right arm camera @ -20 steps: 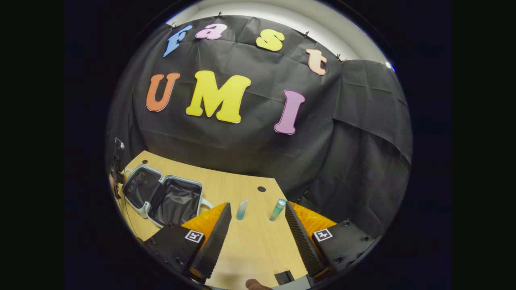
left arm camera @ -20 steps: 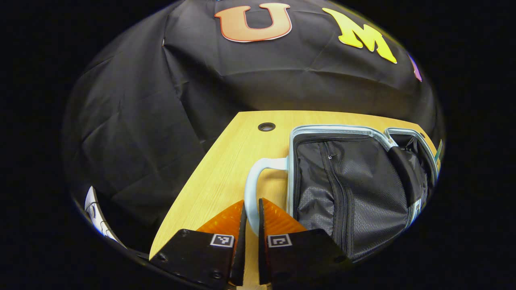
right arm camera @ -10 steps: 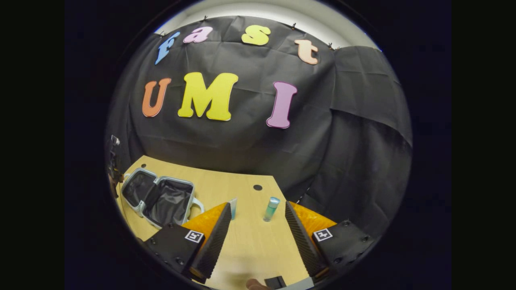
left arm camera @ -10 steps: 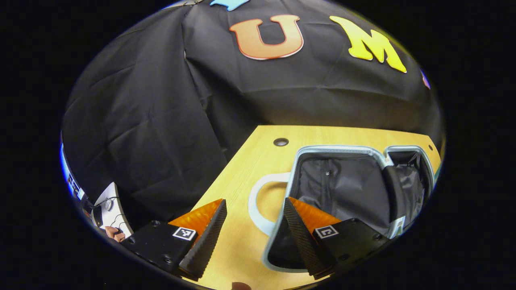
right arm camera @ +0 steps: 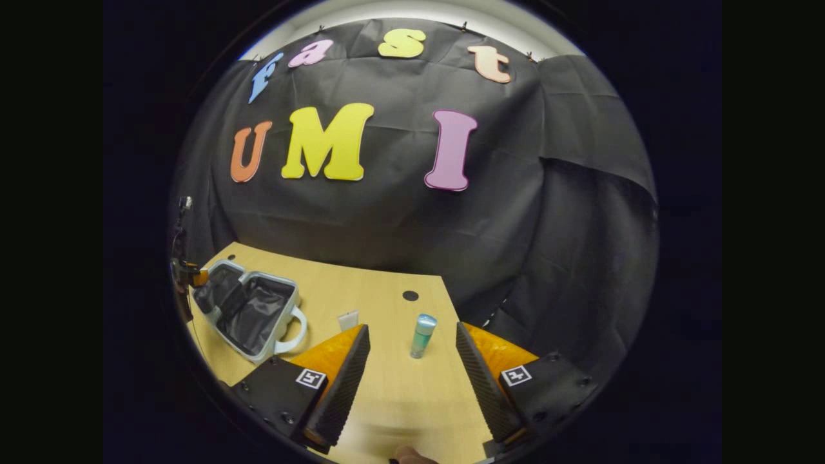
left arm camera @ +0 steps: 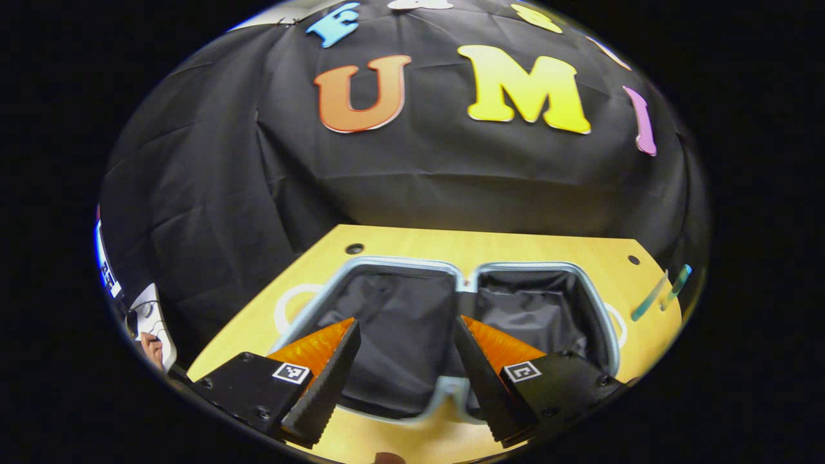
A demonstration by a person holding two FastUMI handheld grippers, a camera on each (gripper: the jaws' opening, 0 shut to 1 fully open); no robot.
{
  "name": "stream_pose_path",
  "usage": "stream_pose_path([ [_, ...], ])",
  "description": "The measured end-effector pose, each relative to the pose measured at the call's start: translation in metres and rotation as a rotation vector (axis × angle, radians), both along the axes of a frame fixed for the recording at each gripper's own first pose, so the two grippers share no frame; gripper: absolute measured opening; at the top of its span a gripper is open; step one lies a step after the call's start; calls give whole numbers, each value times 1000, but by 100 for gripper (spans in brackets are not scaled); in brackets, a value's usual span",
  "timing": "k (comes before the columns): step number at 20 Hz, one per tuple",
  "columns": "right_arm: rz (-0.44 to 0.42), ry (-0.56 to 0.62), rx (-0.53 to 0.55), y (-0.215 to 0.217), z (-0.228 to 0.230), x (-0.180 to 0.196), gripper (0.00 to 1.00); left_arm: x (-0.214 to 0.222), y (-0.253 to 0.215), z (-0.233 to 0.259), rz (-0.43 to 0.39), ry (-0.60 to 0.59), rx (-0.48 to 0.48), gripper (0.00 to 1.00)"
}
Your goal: First open the suitcase, pack the skin care products into it, and then close the suitcase.
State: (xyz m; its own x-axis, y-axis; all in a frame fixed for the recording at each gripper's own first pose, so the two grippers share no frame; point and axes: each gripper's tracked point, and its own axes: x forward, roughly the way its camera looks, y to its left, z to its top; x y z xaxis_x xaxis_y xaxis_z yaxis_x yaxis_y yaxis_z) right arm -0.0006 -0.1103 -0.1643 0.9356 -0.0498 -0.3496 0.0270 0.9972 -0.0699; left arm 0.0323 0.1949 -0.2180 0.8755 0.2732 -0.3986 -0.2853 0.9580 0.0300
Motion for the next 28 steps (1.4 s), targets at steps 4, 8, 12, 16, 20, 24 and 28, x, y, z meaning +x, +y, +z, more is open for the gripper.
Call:
stream_pose_path([
  [4,64,28,-19,-22,-24,14,80,20,-108,4,-109,-17,-42,93],
  [8,87,86,-42,-38,-46,17,80,51,-216,-1,-261,-45,-61,93],
  [12,109,117,-48,-42,-55,14,80,69,-290,-19,-381,-23,-58,94],
  [16,108,141,-42,-48,-70,20,80,80,-343,-48,-476,19,-68,94],
  [20,98,181,-45,-56,-88,19,80,98,-369,-82,-526,74,-54,94],
  [24,93,219,-62,-61,-108,19,80,122,-385,-111,-529,104,-53,94],
  [28,83,265,-60,-73,-132,16,80,144,-393,-121,-513,111,-27,94],
])
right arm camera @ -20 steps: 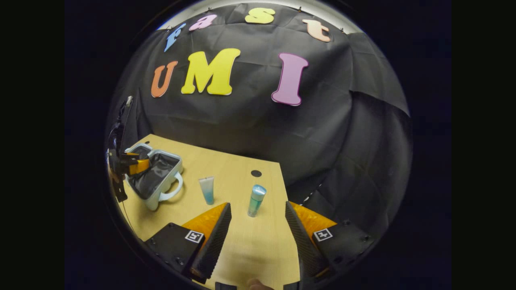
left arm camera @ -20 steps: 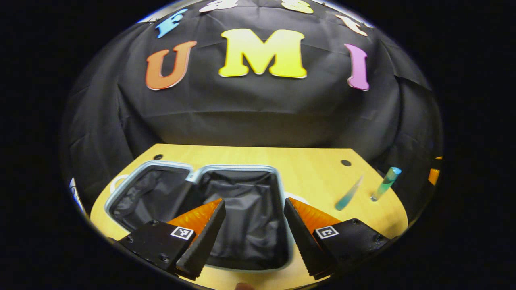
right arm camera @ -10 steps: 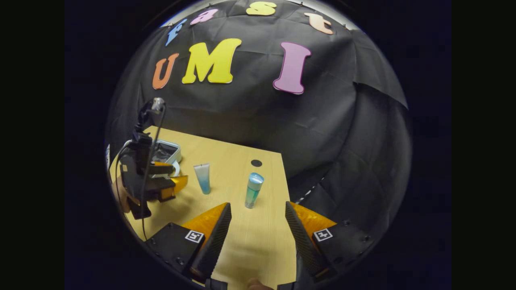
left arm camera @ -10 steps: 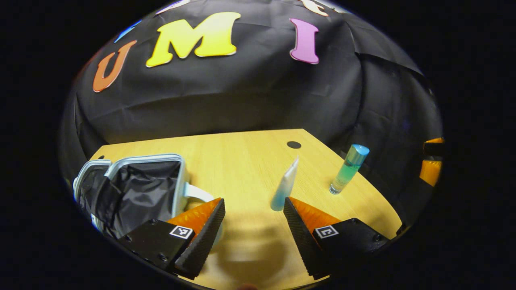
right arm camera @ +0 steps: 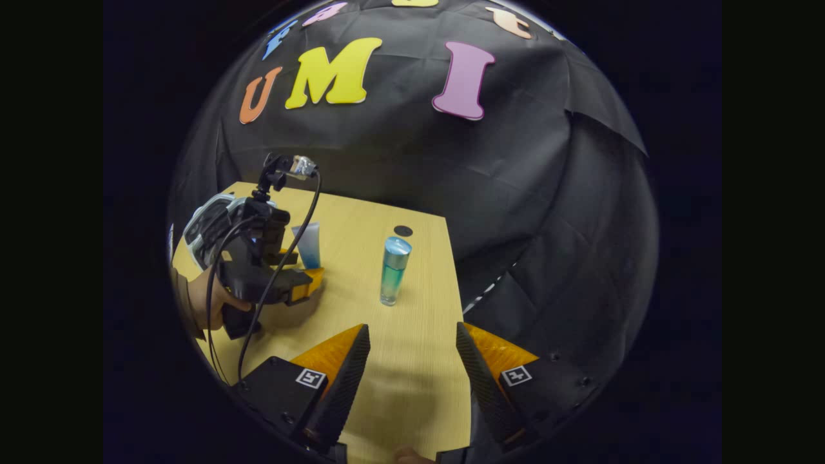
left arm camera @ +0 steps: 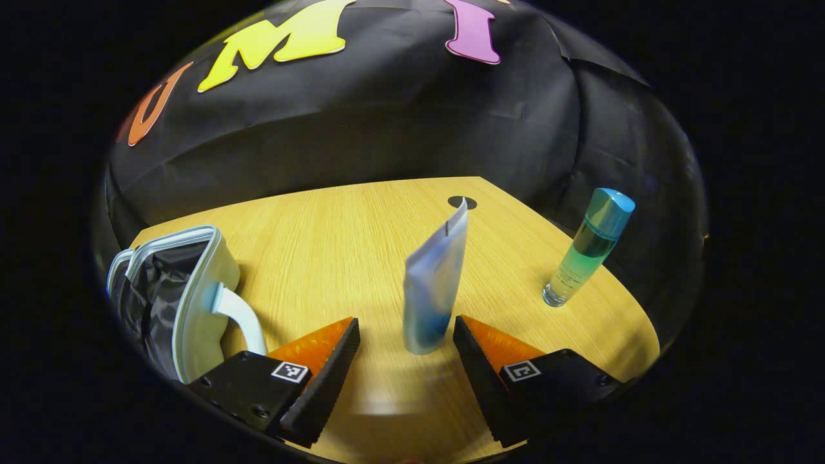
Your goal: First open the suitcase, pack the skin care products into it, and then close the suitcase.
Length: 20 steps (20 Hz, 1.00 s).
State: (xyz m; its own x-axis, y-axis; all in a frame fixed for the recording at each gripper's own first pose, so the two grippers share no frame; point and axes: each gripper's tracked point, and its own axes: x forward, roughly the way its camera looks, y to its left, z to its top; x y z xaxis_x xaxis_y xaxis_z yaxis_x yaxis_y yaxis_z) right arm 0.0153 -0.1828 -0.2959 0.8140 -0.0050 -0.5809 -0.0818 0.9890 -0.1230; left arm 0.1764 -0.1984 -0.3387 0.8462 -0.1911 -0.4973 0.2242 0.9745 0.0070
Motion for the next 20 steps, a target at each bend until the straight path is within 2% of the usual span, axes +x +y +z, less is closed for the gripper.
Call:
stream_pose_path([
  [3,1,8,-3,-1,-9,10,80,8,-1,-6,5,7,35,90],
  [5,2,3,-6,0,-14,19,79,10,-4,-9,4,9,34,80],
  [6,2,2,-7,1,-17,25,80,12,-5,-8,7,6,33,72],
  [8,5,-6,-2,2,-20,37,80,11,-6,-9,1,9,35,68],
  [9,5,-12,-1,1,-22,43,80,10,-8,-8,-8,13,35,74],
  [11,0,-17,10,1,-25,56,80,7,-11,-9,-25,28,32,54],
  [12,-6,-15,15,1,-28,62,80,4,-12,-8,-24,39,14,53],
  [13,-12,-12,15,-1,-32,66,80,1,-13,-7,-27,49,5,45],
  [14,-13,-13,15,-1,-34,72,80,-3,-12,-3,-27,53,12,53],
  [15,-2,-7,23,2,-37,78,80,-8,-9,2,-26,54,10,52],
  [16,0,-5,27,4,-40,81,80,-13,-10,8,-30,53,-4,45],
  [18,7,-7,51,11,-45,92,80,-25,-5,21,-26,57,-22,43],
  [19,8,-10,59,14,-48,97,80,-34,-3,27,-26,63,-35,51],
  [20,5,-12,63,18,-53,104,80,-42,0,34,-24,70,-48,43],
])
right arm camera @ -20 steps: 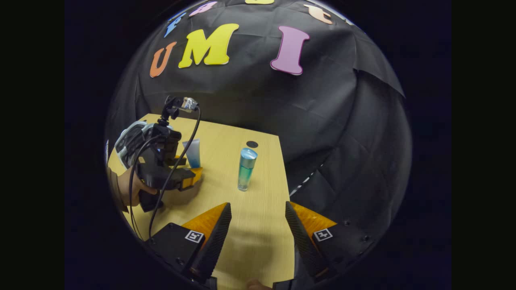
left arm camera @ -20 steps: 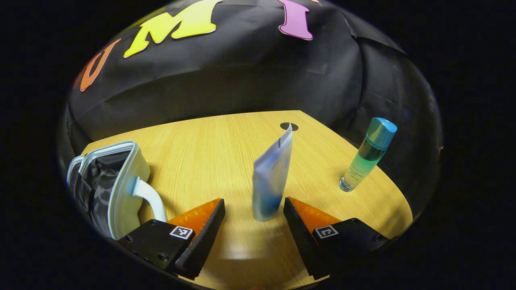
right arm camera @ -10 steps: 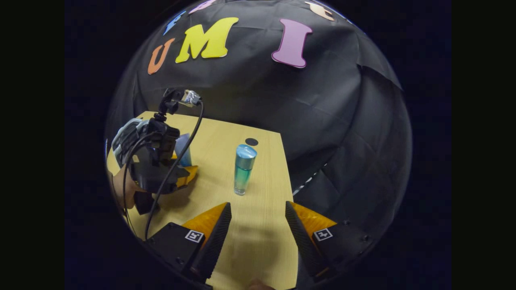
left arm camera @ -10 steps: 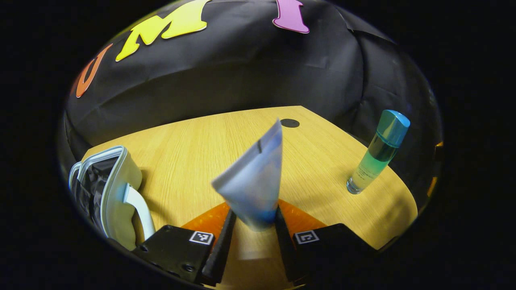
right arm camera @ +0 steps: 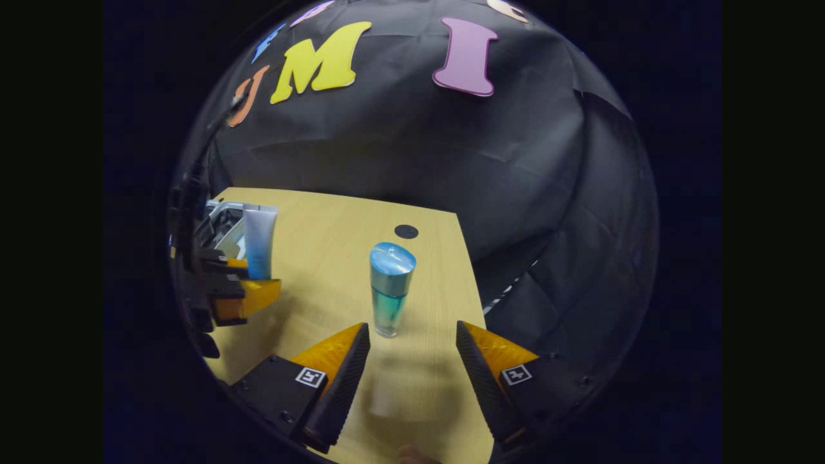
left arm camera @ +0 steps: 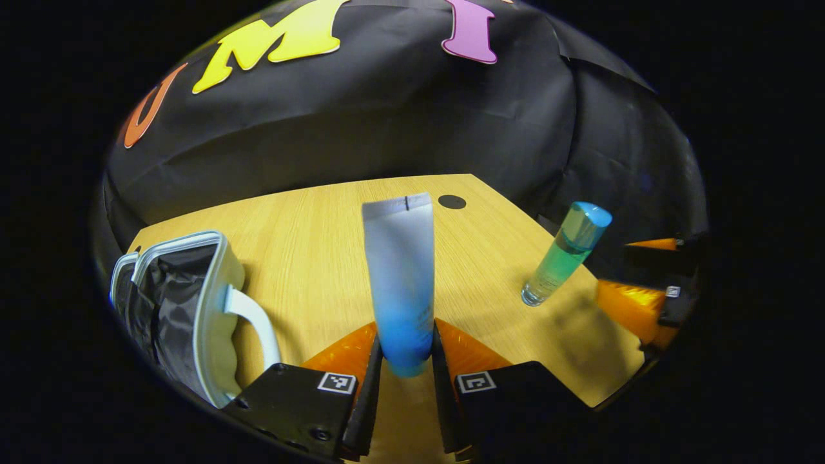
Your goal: First open the suitcase, pack the skin care products into it, and then close the suitcase.
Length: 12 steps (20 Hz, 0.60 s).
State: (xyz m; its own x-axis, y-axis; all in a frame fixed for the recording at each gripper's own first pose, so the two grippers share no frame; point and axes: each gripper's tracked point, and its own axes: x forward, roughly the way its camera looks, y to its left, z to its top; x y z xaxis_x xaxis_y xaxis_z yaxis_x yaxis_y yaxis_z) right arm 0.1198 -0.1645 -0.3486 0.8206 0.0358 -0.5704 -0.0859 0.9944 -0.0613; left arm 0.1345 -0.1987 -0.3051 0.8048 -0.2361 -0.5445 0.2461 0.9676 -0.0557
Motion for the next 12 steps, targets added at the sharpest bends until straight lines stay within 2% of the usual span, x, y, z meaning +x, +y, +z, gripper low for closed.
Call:
stream_pose_path([
  [1,3,7,10,5,-7,6,80,-8,4,8,1,-1,-6,35],
  [2,0,37,13,8,-15,7,80,-15,11,15,7,-7,-7,42],
  [9,-99,25,47,13,-45,53,80,-38,36,48,21,-72,-82,41],
  [11,-99,12,24,18,-47,54,68,-40,34,41,17,-48,-108,40],
  [12,-118,-3,1,13,-40,53,54,-41,39,35,25,-33,-101,48],
])
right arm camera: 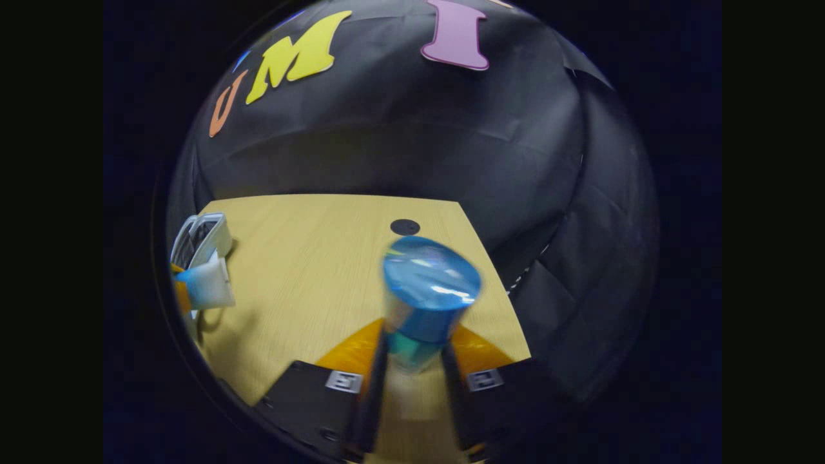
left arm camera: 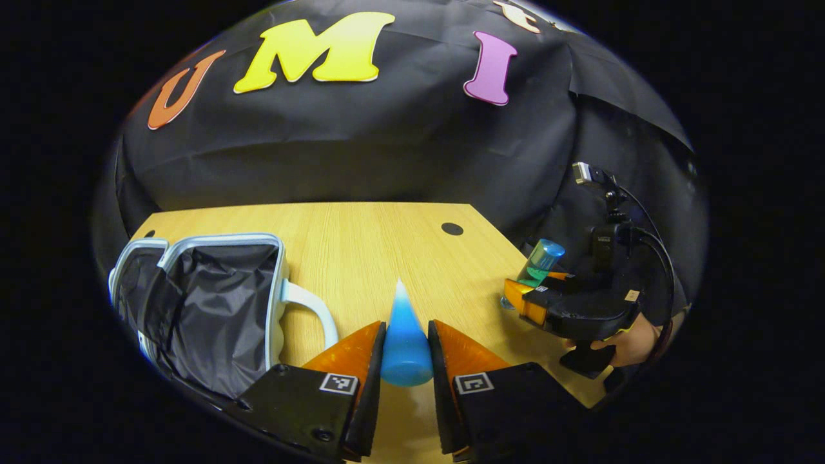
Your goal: First open the suitcase, pack the skin care products into it, and then close the suitcase.
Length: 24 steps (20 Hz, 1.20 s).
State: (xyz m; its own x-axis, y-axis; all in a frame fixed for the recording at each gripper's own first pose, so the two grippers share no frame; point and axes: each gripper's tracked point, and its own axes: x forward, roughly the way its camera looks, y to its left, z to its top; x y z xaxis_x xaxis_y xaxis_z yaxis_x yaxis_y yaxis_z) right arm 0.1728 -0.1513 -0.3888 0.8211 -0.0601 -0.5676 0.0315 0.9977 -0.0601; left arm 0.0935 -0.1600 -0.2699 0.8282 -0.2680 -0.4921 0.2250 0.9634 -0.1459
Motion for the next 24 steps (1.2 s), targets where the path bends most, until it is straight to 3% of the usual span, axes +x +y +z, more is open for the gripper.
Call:
stream_pose_path([
  [1,5,6,6,4,-3,2,39,2,2,-5,3,12,-1,41],
  [2,9,7,11,7,-2,-1,35,2,4,-5,7,16,-6,40],
  [5,28,34,18,17,3,-20,31,4,7,8,-10,-17,-10,40],
  [11,77,46,29,59,52,-60,33,-6,40,49,-3,-94,-66,39],
  [15,119,28,18,121,97,-82,33,-19,122,68,70,-136,-77,39],
  [20,112,50,69,197,123,-100,33,-26,238,40,185,-97,-59,39],
  [24,131,76,72,250,130,-115,33,-30,296,6,257,-27,-34,39],
])
